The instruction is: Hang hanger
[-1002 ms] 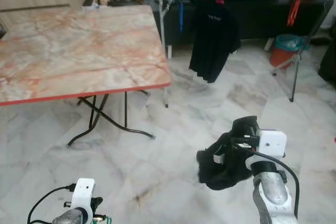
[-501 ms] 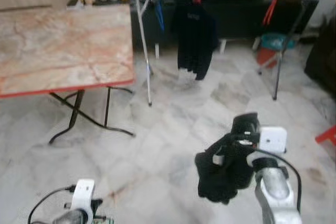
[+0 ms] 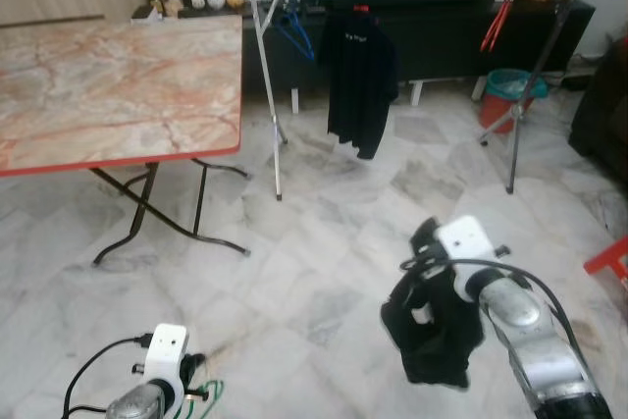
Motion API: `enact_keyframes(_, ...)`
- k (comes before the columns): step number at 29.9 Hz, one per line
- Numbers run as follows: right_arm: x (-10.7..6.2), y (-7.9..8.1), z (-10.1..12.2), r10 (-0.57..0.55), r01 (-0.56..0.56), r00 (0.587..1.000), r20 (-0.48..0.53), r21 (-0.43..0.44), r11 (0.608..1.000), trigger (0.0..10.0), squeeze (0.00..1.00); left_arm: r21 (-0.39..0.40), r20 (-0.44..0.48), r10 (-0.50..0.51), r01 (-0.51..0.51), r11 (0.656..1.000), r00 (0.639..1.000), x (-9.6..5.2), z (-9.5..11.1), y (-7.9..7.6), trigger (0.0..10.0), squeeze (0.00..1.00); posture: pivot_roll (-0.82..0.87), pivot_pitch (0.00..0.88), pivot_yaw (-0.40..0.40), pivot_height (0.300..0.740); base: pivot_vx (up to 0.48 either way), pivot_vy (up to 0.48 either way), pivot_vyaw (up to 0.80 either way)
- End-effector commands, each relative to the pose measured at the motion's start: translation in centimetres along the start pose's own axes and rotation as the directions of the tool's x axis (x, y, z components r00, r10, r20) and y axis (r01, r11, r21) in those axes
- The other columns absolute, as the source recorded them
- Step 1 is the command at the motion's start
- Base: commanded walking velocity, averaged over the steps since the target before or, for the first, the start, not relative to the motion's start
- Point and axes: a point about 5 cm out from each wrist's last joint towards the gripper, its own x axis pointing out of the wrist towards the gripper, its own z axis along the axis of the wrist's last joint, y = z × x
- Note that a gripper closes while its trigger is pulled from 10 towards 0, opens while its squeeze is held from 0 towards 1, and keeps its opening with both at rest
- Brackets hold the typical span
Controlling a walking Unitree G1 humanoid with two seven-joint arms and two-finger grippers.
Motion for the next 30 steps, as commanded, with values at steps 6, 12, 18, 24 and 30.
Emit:
enact_keyframes(6,1.9,-1.8,2.5,0.095,-0.098,0.995,-0.036,-0.107,0.989,10.0,0.00,0.179,0.198,-0.250,0.216,0.960,0.948,-0.6,5.9,2.7,10.0,0.00,0.09,0.000,0.025,0.740,0.000,0.000,0.00)
enact_keyframes(12,2.9,-1.5,4.2,0.179,-0.181,0.983,-0.030,-0.149,0.972,10.0,0.00,0.354,0.321,-0.480,0.366,0.860,0.817,-4.6,14.5,3.8,10.0,0.00,0.11,0.000,0.012,0.740,0.000,0.000,0.00)
enact_keyframes(18,4.1,-1.0,5.6,0.229,-0.231,0.973,-0.026,-0.169,0.958,10.0,0.00,0.422,0.330,-0.710,0.576,0.700,0.622,-6.4,18.4,-0.8,10.0,0.00,0.10,0.000,0.008,0.740,0.000,0.000,0.00)
enact_keyframes(24,4.6,-2.0,5.9,0.180,-0.181,0.983,-0.025,-0.161,0.970,10.0,0.00,0.457,0.190,-0.806,0.677,0.578,0.560,-8.5,18.9,-2.8,10.0,0.00,0.10,0.000,0.006,0.740,0.000,0.000,0.00)
enact_keyframes(30,5.1,-1.5,6.8,0.178,-0.175,0.984,0.008,-0.135,0.975,10.0,0.00,0.468,0.189,-0.828,0.693,0.549,0.528,-9.3,19.7,-4.1,10.0,0.00,0.11,0.000,0.006,0.740,0.000,0.000,0.00)
